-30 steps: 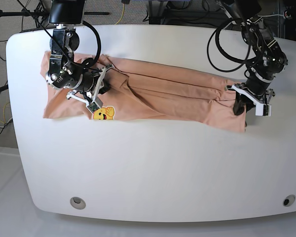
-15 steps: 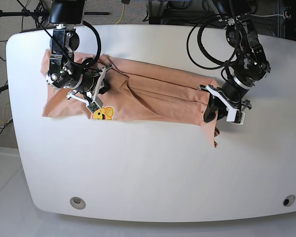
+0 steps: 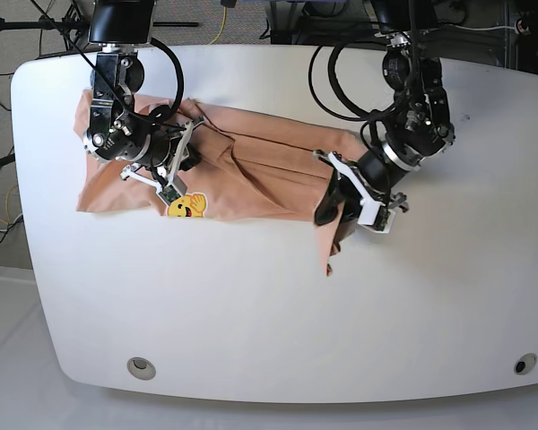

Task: Fold the T-shirt properly
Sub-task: 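Fold the grasped end with the left gripper toward the right gripper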

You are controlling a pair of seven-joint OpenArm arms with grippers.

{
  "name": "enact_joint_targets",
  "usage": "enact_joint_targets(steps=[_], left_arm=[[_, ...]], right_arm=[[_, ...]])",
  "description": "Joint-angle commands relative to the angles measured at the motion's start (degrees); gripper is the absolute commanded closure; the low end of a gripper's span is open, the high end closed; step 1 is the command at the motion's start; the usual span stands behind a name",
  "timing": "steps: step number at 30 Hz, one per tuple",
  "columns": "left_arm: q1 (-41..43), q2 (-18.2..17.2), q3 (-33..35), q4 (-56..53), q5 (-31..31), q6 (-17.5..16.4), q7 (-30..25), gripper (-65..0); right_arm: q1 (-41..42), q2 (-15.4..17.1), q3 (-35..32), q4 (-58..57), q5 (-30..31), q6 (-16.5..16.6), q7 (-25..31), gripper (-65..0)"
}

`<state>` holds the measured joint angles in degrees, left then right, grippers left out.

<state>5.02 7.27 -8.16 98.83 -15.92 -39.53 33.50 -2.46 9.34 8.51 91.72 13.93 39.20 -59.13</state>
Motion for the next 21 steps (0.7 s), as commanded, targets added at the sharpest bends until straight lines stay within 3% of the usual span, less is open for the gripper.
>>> enact_joint_targets(steps=[1, 10, 21], left_arm=[[-1.02, 0.34, 2.67, -0.58, -1.53, -0.47, -2.59, -0.8], [-1.54, 0.25, 12.16, -8.06, -1.53, -0.47, -8.66, -0.8], [-1.37, 0.34, 15.68, -13.07, -1.44, -0.47, -11.65, -0.8]], right_arm=[[-0.05, 0.37, 0.06, 0.28, -1.49, 0.14, -2.18, -5.0], [-0.05, 0.37, 0.06, 0.28, -1.49, 0.14, -2.18, -5.0], [-0.05, 0.37, 0.06, 0.28, -1.49, 0.14, -2.18, -5.0]])
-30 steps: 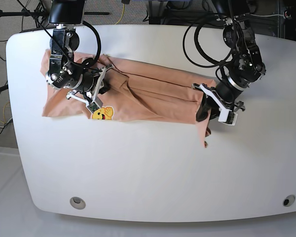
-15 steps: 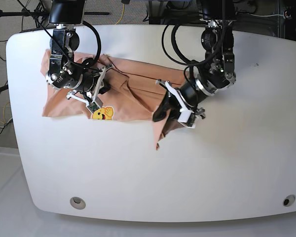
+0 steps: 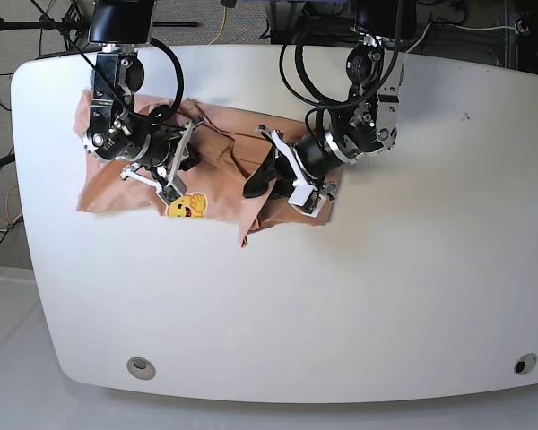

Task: Fold the T-shirt properly
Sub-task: 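Fold the grasped end with the left gripper toward the right gripper, then release the folded end and lift the left gripper away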

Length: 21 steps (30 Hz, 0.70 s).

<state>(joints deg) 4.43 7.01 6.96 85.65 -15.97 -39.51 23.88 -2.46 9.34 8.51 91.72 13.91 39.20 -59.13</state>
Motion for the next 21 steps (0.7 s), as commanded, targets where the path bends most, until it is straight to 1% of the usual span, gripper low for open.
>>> enact_joint_targets(steps=[1, 7, 9, 12, 13, 14, 15, 18, 20, 21], left_arm=[[-0.87, 0.6, 0.64, -0.33, -1.4, -0.49, -2.12, -1.0], [-1.22, 0.6, 1.87, -2.88, -1.57, -0.49, -2.38, -1.8], [-1.22, 0.6, 2.23, -3.23, -1.66, -0.49, -2.38, -4.5], [-1.22, 0.6, 3.28, -3.4, -1.66, -0.49, -2.38, -13.6], [-1.13, 0.6, 3.63, -3.4, -1.66, -0.49, -2.38, -18.7], [-1.04, 0.6, 3.81, -3.4, -1.75, -0.49, -2.38, -22.1], [-0.95, 0.69, 4.07, -3.4, -1.75, -0.49, -2.47, -28.3], [-0.87, 0.78, 4.16, -3.23, -1.75, -0.49, -3.0, -40.1], [-0.87, 1.3, 4.16, -3.23, -1.75, -0.49, -3.53, -44.2], [-0.95, 1.3, 4.16, -3.23, -1.75, -0.49, -3.7, -45.0]], right_arm=[[-0.05, 0.37, 0.06, 0.28, -1.47, 0.14, -2.18, -5.0], [-0.05, 0.37, 0.06, 0.28, -1.47, 0.14, -2.18, -5.0], [-0.05, 0.37, 0.06, 0.28, -1.47, 0.14, -2.18, -5.0], [-0.05, 0.37, 0.06, 0.28, -1.47, 0.14, -2.18, -5.0], [-0.05, 0.37, 0.06, 0.28, -1.47, 0.14, -2.18, -5.0], [-0.05, 0.37, 0.06, 0.28, -1.47, 0.14, -2.18, -5.0], [-0.05, 0.37, 0.06, 0.28, -1.47, 0.14, -2.18, -5.0], [-0.05, 0.37, 0.06, 0.28, -1.47, 0.14, -2.18, -5.0], [-0.05, 0.37, 0.06, 0.28, -1.47, 0.14, -2.18, -5.0], [-0.05, 0.37, 0.06, 0.28, -1.47, 0.14, -2.18, -5.0]])
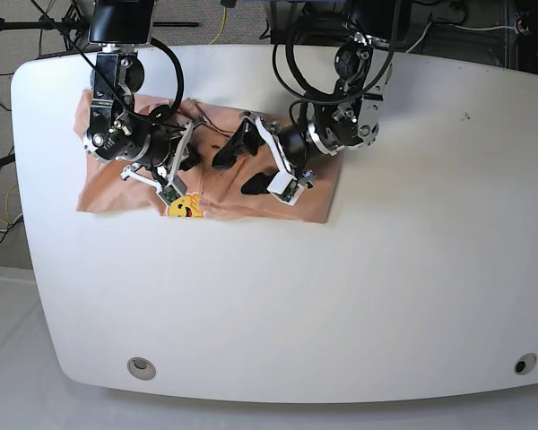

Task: Fold the T-shirt properly
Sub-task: 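Release the folded end and lift the left gripper away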

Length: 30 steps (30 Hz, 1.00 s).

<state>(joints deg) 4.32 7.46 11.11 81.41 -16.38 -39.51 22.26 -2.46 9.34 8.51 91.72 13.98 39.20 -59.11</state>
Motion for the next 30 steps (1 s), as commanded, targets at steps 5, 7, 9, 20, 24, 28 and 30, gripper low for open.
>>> enact_joint_targets(steps=[5, 7, 9, 20, 24, 28, 30], left_arm=[[-1.11, 0.93, 0.01, 1.1, -1.33, -0.49, -2.09, -45.0], [-1.11, 0.93, 0.01, 1.28, -1.33, -0.49, -2.0, -45.0], [-1.11, 0.93, 0.01, 1.45, -1.33, -0.49, -2.0, -45.0], [-2.25, -4.52, -1.14, 7.69, -1.16, -0.49, -2.0, -45.0], [-1.99, -6.72, -3.25, 8.92, -1.16, -0.49, -2.0, -45.0], [-1.81, -9.18, -5.0, 8.66, -1.07, -0.49, -2.0, -45.0], [-1.72, -10.5, -5.36, 8.22, -0.98, -0.49, -2.0, -45.0]], right_arm=[[-0.05, 0.37, 0.06, 0.28, -1.54, 0.14, -2.21, -5.0], [-0.05, 0.37, 0.06, 0.28, -1.54, 0.14, -2.21, -5.0], [-0.05, 0.37, 0.06, 0.19, -1.54, 0.14, -2.21, -5.0], [-0.05, 0.37, 0.06, 0.19, -1.54, 0.14, -2.12, -5.0], [-0.05, 0.37, 0.06, 0.28, -1.54, 0.14, -2.12, -5.0], [-0.05, 0.37, 0.06, 0.28, -1.54, 0.14, -2.12, -5.0], [0.04, 0.37, 0.06, 0.37, -1.54, 0.14, -2.12, -5.0]])
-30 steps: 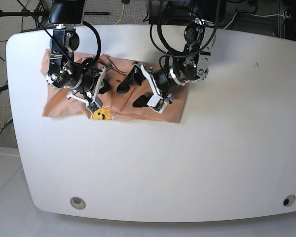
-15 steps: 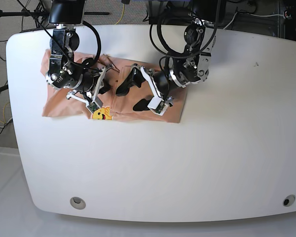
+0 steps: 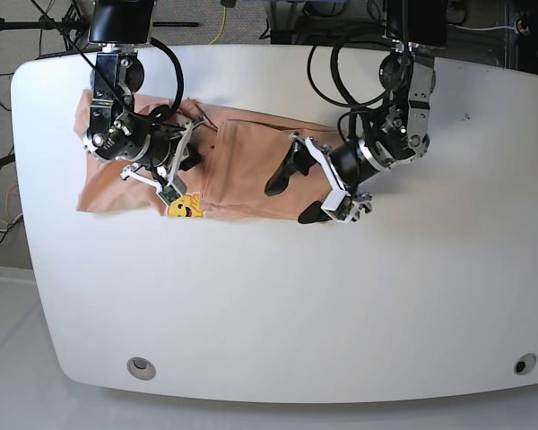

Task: Fold the T-shirt properly
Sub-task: 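Release the folded end and lift the left gripper away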

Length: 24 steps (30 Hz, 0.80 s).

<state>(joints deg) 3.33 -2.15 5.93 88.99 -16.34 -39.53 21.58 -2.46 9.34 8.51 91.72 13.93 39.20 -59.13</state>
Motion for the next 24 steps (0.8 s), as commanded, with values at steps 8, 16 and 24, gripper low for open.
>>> enact_joint_targets(steps=[8, 16, 24], left_arm=[[1.11, -2.73, -0.53, -6.57, -0.94, -0.47, -5.45, -45.0], [1.11, -3.08, -0.44, -20.11, -0.85, -0.47, -14.95, -44.9], [-1.18, -3.08, -0.18, -28.55, 0.82, -0.47, -19.08, -26.5]], right_arm=[[0.22, 0.37, 0.06, 0.37, -1.49, 0.14, -2.1, -5.0], [0.13, 0.37, 0.06, 3.79, -1.41, 0.14, -2.1, -5.8], [-0.13, 0.37, 0.32, 10.21, -1.41, 0.14, -2.18, -5.8]])
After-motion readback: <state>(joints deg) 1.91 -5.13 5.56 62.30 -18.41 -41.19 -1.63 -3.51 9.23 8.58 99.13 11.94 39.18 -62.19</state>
